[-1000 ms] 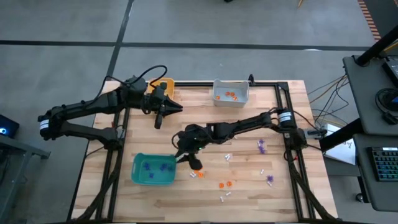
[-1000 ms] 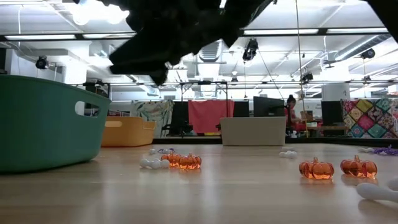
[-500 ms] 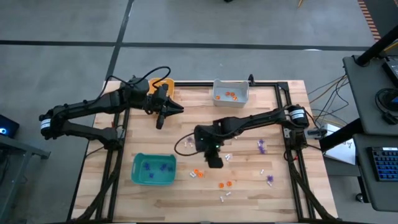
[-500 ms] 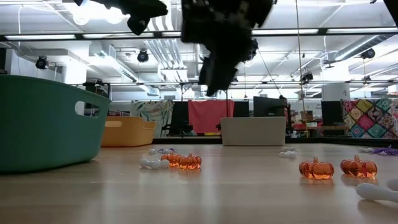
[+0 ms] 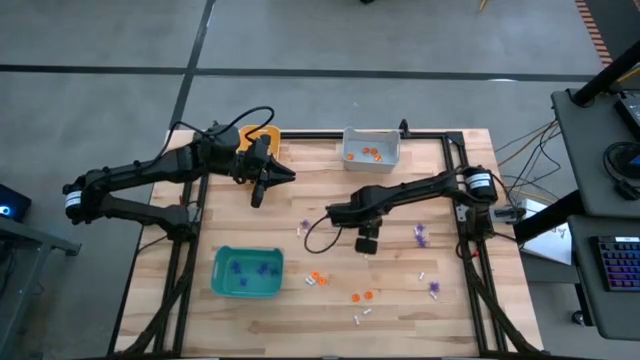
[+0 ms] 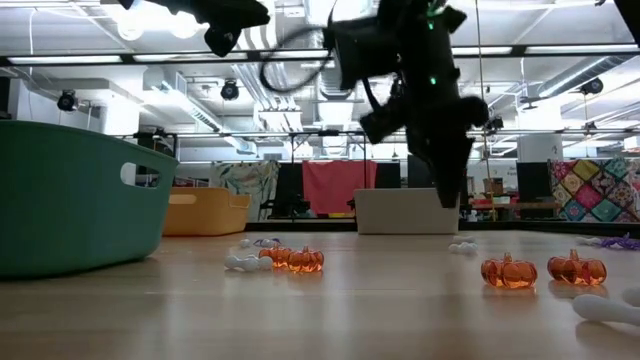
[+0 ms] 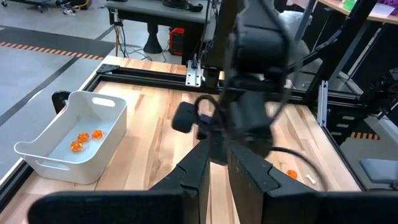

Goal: Sort Halloween decoration
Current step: Put the white bone toy into the orange bin

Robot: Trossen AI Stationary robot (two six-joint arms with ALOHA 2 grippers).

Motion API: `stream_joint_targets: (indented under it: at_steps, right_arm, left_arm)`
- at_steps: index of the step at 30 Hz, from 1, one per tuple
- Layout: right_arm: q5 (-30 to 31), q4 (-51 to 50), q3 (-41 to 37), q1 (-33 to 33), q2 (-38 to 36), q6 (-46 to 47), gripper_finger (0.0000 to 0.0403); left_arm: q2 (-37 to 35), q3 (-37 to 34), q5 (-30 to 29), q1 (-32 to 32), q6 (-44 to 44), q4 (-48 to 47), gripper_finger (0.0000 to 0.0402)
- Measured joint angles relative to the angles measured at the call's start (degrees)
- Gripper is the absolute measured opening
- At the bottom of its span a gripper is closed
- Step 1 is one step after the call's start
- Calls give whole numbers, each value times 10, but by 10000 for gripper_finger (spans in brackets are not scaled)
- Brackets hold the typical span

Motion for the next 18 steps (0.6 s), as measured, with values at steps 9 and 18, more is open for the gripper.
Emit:
stream_joint_targets:
  at_steps: [9,18]
  right_arm:
    - [0,62,-100,-78,-40,31,104]
    - [-45,128,-157,-93,-62,48,99]
  left_arm:
    - [1,0,0,0,0,0,40]
    - [18,0,0,0,0,2,40]
